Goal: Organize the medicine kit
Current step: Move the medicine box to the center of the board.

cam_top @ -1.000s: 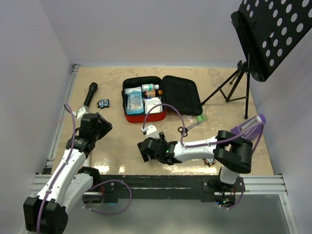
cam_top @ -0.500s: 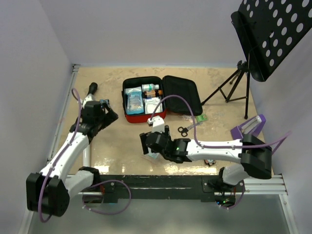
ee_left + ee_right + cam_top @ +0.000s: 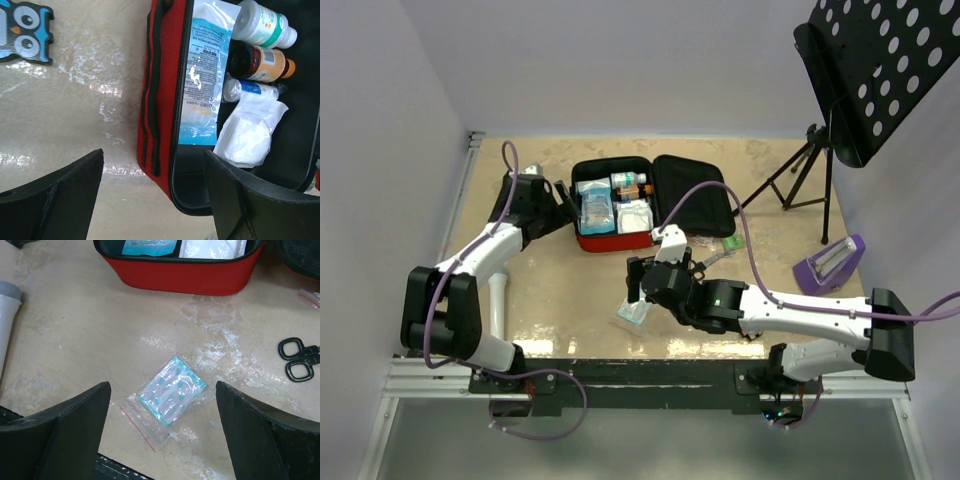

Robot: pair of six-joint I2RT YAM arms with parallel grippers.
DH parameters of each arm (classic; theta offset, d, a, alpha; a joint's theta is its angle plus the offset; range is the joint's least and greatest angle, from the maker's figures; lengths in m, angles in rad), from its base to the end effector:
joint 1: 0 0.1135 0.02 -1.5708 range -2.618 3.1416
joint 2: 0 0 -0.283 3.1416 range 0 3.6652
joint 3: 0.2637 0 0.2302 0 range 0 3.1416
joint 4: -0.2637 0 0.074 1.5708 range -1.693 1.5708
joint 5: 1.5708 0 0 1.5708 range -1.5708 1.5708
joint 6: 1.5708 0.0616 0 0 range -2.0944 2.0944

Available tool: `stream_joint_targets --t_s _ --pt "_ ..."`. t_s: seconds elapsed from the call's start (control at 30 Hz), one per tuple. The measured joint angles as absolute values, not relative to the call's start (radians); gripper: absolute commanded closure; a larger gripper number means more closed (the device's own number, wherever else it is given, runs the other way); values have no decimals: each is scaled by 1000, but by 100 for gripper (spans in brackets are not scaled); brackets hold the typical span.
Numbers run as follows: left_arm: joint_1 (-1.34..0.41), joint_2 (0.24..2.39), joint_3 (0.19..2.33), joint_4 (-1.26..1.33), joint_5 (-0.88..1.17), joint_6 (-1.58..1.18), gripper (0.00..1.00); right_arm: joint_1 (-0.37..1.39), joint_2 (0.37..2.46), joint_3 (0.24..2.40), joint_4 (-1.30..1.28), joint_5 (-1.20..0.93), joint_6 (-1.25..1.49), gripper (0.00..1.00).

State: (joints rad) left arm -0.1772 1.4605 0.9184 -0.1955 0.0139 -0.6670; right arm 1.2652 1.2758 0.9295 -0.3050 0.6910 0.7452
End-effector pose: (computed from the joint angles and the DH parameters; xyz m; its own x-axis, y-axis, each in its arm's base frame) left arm 0.3055 -0.0556 0.2403 -0.6354 -0.5146 -0.5757 -0.2631 0.8452 -0.4652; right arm 0.1168 0.2397 0.2916 -0.5290 0.0601 -0.8465 -0.3044 0.9177 0.2554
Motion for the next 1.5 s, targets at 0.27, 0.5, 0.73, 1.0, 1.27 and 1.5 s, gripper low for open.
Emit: stream_joint_targets --t_s 0.27,0.5,0.73,1.0,1.27,1.5 --pt "-185 1489 928 -115 32 -638 21 1265 1171 923 -344 694 764 10" --pt "-257 1645 1019 -166 -33 -631 32 1265 1103 886 -359 699 785 10" --pt "-281 1665 1019 -231 -115 -634 62 1265 1080 886 -404 718 793 10" --pt "-290 1658 1007 -235 -150 -617 96 1265 1044 873 -407 738 799 10" --pt "-280 1576 945 -306 -236 -635 100 1265 1044 855 -408 742 803 10" --pt "-280 1475 887 -392 -267 -635 100 1265 1045 836 -400 742 804 11"
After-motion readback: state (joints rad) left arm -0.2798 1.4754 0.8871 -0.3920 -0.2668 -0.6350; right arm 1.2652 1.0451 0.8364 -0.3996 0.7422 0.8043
